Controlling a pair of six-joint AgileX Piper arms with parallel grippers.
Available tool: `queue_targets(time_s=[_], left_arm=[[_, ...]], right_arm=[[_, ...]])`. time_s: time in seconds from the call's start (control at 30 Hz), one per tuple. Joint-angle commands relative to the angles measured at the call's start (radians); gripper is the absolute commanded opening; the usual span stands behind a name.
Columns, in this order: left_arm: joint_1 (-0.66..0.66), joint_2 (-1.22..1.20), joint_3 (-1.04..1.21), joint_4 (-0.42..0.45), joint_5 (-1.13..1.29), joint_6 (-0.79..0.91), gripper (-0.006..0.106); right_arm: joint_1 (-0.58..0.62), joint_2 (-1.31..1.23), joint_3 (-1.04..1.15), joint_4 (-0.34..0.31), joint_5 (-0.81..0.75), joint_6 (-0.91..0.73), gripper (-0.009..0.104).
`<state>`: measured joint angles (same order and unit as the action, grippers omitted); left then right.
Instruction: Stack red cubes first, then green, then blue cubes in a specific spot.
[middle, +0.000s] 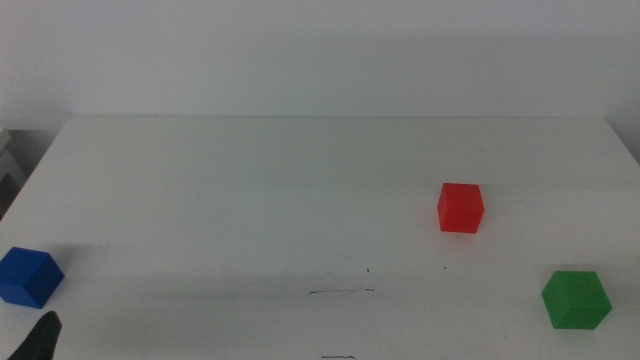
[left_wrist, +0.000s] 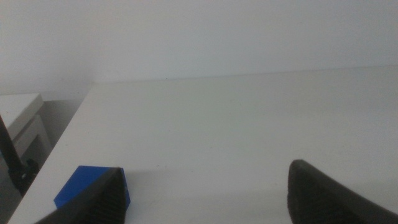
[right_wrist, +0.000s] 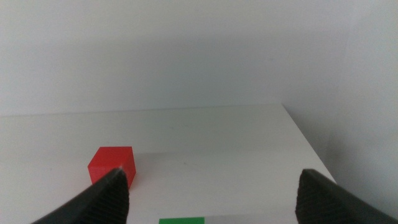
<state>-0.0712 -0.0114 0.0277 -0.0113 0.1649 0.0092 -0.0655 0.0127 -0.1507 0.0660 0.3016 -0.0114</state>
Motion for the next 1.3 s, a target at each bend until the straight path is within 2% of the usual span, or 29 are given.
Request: queue_targets(time_s=[0.0, 0.2, 0.33, 0.83, 1.07, 1.27], left_arm=[[0.001, -0.026, -0.001, -0.01, -0.075, -0.009, 0.087], [0.001, -0.026, -0.001, -0.01, -0.075, -0.009, 0.087], [0.001, -0.026, -0.001, -0.01, -0.075, -0.009, 0.087], [0.001, -0.026, -0.001, -0.01, -0.075, -0.009, 0.087], [0.001, -0.026, -0.001, -0.01, -0.075, -0.009, 0.087], [0.001, -0.026, -0.001, -0.01, -0.075, -0.009, 0.087]], right_arm=[[-0.003, 0.046, -0.066, -0.001, -0.043, -0.005, 0.094], [-0.003, 0.165, -0.188, -0.001, 0.04, -0.005, 0.094], [-0.003, 0.257, -0.322, 0.004, 0.171, -0.005, 0.094], [0.004, 0.603, -0.754, 0.128, 0.57, -0.005, 0.094], [0.011, 0.771, -0.947, 0.132, 0.716, 0.043, 0.094], [0.086, 0.912, -1.076, 0.125, 0.794, 0.123, 0.094]])
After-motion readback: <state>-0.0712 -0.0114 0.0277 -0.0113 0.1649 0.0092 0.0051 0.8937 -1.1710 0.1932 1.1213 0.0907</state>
